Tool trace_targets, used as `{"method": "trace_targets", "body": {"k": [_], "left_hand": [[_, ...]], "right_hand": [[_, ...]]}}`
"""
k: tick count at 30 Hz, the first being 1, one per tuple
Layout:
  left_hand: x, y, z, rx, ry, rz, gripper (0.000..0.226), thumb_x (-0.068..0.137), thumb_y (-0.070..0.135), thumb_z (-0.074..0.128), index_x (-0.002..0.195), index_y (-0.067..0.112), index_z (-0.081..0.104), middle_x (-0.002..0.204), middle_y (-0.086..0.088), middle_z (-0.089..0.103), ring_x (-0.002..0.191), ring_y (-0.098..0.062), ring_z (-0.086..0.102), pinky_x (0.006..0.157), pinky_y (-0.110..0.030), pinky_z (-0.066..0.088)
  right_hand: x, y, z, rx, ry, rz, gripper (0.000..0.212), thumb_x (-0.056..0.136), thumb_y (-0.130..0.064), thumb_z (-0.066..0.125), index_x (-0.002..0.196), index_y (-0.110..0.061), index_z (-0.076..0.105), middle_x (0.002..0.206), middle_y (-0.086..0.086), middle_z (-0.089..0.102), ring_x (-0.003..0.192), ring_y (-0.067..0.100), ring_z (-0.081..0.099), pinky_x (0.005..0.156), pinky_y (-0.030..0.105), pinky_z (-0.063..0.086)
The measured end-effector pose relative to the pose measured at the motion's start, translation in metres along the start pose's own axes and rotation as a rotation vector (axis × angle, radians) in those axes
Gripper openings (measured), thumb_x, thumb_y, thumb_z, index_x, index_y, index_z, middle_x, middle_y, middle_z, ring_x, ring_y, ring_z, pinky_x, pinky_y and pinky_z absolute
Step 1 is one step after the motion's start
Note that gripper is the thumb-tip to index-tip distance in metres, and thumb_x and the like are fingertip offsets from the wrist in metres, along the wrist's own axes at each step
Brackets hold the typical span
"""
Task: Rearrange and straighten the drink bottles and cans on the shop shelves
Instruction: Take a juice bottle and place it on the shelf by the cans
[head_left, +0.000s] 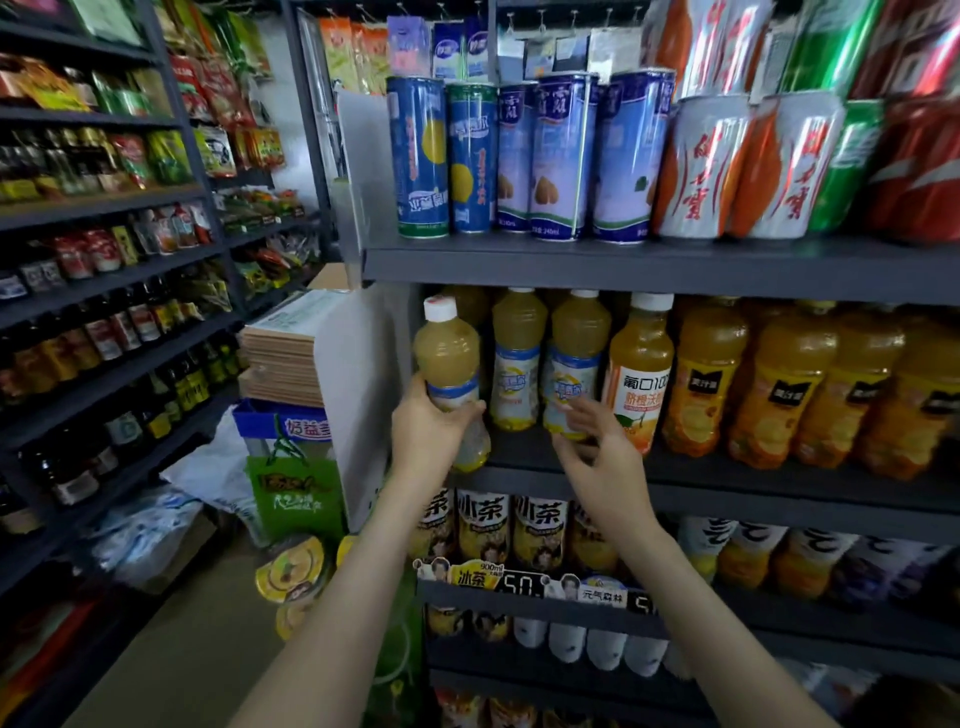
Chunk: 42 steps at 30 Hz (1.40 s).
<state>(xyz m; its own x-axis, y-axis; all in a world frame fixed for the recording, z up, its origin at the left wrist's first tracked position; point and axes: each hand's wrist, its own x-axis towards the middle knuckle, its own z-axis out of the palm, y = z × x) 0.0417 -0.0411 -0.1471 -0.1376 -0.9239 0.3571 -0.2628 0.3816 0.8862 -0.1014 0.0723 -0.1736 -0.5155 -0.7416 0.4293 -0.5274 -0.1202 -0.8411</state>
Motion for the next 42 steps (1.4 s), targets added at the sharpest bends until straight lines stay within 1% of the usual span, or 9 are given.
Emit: {"method": "trace_targets", "body": {"k": [3,7,11,15,19,30,33,37,42], "left_hand": [[0.010,-0.001,0.008,-0.009,-0.053,-0.026,0.057,0.075,0.023,0.080,0.122,0.010,0.051,0.115,-0.007,0.064,0.101,-0.020,0.061,0.083,-0.028,0.049],[0.019,0.000,0.015,-0.050,-0.074,-0.077,0.064,0.078,0.020,0.077,0.128,0.007,0.039,0.124,-0.011,0.059,0.106,-0.020,0.058,0.082,-0.024,0.043],[0.025,-0.009,0.021,0.033,-0.099,-0.083,0.060,0.084,0.030,0.071,0.130,0.010,0.038,0.123,-0.013,0.060,0.109,-0.029,0.059,0.086,-0.035,0.050],[0.027,-0.009,0.030,0.127,-0.042,-0.058,0.055,0.086,0.033,0.068,0.126,0.008,0.038,0.120,-0.016,0.060,0.106,-0.033,0.060,0.083,-0.041,0.052],[0.030,-0.008,0.039,0.156,-0.015,-0.045,0.050,0.088,0.027,0.067,0.122,0.004,0.039,0.117,-0.019,0.058,0.103,-0.034,0.059,0.078,-0.039,0.049],[0.000,-0.015,0.063,0.203,0.050,-0.026,0.081,0.088,0.001,0.059,0.149,0.000,0.006,0.149,-0.023,0.024,0.136,-0.037,0.027,0.110,-0.048,0.031],[-0.010,-0.008,0.069,0.253,0.089,0.050,0.089,0.081,0.003,0.068,0.148,-0.001,0.009,0.153,-0.024,0.014,0.141,-0.037,0.018,0.114,-0.048,0.026],[-0.031,0.005,0.079,0.316,0.036,0.158,0.082,0.081,0.006,0.068,0.145,0.001,0.017,0.153,-0.022,0.009,0.142,-0.036,0.012,0.114,-0.046,0.027],[-0.049,0.011,0.080,0.225,-0.121,0.394,0.061,0.085,0.012,0.067,0.136,0.003,0.036,0.144,-0.017,0.029,0.135,-0.025,0.028,0.111,-0.039,0.031]], "right_hand": [[0.001,0.004,0.007,-0.049,0.026,-0.024,0.040,0.092,-0.009,0.062,0.130,-0.013,0.051,0.123,0.001,0.056,0.115,0.011,0.052,0.088,0.012,0.045],[0.006,0.010,0.012,-0.095,0.124,-0.002,0.047,0.090,-0.008,0.063,0.134,-0.009,0.045,0.125,0.006,0.053,0.117,0.016,0.050,0.096,0.032,0.048],[0.014,0.018,0.007,-0.284,0.375,0.049,0.064,0.083,-0.006,0.071,0.136,0.002,0.035,0.128,0.021,0.043,0.121,0.032,0.038,0.095,0.028,0.036],[0.027,0.020,-0.002,-0.382,0.471,0.140,0.081,0.077,-0.010,0.077,0.141,0.002,0.029,0.128,0.024,0.039,0.122,0.038,0.036,0.099,0.046,0.040],[0.032,0.032,-0.010,-0.437,0.487,0.081,0.076,0.077,-0.005,0.076,0.138,0.003,0.033,0.125,0.026,0.044,0.118,0.041,0.043,0.095,0.045,0.043],[0.041,0.045,-0.020,-0.435,0.426,0.043,0.077,0.079,-0.012,0.076,0.140,0.005,0.031,0.131,0.024,0.046,0.123,0.038,0.046,0.097,0.041,0.045],[0.046,0.048,-0.022,-0.309,0.364,0.067,0.085,0.080,-0.017,0.076,0.144,0.003,0.024,0.139,0.023,0.043,0.129,0.035,0.043,0.103,0.043,0.044],[0.056,0.049,-0.026,-0.257,0.353,0.097,0.076,0.076,-0.018,0.080,0.134,0.005,0.037,0.125,0.021,0.051,0.116,0.033,0.052,0.090,0.034,0.049],[0.039,0.040,-0.038,-0.206,0.352,0.092,0.074,0.071,-0.016,0.083,0.130,0.003,0.043,0.123,0.017,0.052,0.117,0.028,0.051,0.086,0.019,0.039]]}}
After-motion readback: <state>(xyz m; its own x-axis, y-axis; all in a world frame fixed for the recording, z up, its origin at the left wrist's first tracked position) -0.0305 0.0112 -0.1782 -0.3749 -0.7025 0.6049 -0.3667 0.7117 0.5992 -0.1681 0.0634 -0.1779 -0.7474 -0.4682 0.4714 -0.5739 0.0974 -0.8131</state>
